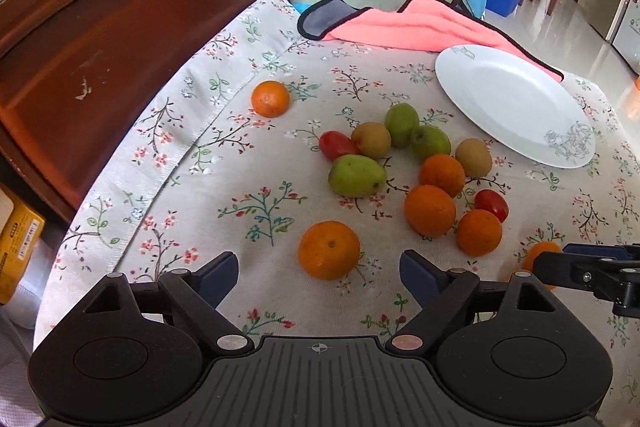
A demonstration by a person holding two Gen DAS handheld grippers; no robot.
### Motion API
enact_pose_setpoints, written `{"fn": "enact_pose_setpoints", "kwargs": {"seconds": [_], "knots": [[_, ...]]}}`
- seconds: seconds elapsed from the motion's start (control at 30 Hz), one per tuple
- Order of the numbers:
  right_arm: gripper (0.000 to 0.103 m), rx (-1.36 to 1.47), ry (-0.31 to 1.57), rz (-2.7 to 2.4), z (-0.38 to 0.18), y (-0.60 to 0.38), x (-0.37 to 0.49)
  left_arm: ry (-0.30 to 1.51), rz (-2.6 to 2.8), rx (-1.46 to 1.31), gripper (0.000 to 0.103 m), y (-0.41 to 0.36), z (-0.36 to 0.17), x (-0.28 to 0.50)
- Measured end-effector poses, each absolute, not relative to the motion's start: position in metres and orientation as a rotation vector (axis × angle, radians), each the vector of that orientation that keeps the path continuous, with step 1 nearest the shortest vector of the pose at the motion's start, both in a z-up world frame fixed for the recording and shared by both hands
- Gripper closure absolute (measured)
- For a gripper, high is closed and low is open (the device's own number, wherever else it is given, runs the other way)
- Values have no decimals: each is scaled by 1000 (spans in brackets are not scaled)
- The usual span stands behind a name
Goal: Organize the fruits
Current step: 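Close the left gripper on a mandarin while the right gripper grasps another mandarin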
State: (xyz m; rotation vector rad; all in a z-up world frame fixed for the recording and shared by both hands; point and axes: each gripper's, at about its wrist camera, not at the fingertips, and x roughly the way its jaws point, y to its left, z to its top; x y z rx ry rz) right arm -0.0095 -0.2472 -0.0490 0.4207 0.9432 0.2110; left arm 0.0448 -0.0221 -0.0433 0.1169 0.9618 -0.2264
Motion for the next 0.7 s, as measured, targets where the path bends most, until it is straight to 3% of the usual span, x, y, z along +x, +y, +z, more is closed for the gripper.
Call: {"fn": "enact_pose_setpoints", "kwargs": {"seconds": [0.1, 0.37, 0.7], "knots": [[58, 422, 941, 221, -49, -246, -9, 976, -218, 128, 35, -23, -47, 48], [72, 489, 957, 225, -52, -250, -8, 942, -242, 90, 72, -18, -44, 46], [72, 488, 937, 176, -51, -255, -5, 940, -257, 94, 73, -22, -44, 44]]}}
